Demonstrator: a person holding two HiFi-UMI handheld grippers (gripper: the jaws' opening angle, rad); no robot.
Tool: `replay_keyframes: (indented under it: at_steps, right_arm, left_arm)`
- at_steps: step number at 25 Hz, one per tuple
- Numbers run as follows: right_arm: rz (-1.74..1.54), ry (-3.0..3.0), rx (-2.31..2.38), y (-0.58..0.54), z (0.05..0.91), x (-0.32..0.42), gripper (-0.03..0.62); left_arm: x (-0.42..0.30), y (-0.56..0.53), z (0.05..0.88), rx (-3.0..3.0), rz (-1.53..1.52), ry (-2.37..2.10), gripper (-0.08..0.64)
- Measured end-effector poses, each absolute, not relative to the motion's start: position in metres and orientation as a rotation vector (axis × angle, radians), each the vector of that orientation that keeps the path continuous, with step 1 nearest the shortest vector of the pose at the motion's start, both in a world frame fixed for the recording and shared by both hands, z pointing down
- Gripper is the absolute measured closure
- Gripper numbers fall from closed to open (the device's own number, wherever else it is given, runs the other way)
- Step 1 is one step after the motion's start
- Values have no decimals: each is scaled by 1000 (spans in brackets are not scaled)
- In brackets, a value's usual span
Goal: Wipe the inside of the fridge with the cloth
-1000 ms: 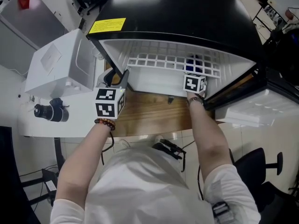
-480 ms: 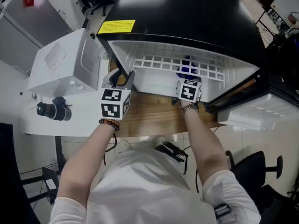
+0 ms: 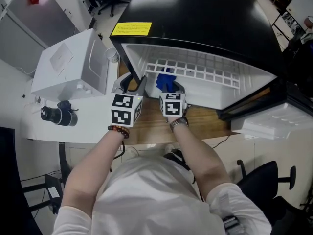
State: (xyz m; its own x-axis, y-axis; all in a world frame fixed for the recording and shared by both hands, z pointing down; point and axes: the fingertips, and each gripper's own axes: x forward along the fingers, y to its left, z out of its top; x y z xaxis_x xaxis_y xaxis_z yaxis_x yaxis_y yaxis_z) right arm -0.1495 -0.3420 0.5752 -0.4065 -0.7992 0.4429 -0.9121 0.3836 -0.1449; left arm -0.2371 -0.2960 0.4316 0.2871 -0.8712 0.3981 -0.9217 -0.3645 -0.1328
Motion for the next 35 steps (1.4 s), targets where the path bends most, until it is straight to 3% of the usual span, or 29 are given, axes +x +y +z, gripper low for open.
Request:
replay_keyframes:
  at_steps: [12,35]
  right_arm:
    - [502,-2245,1376,-339,611,-183,520]
    - [497,-2086,1588,-332,616,-55,520]
  left_arm:
    - [-238,-295,433,2434,630,-1674,403]
    - [-239,-295,431,2433,566,-1664,407]
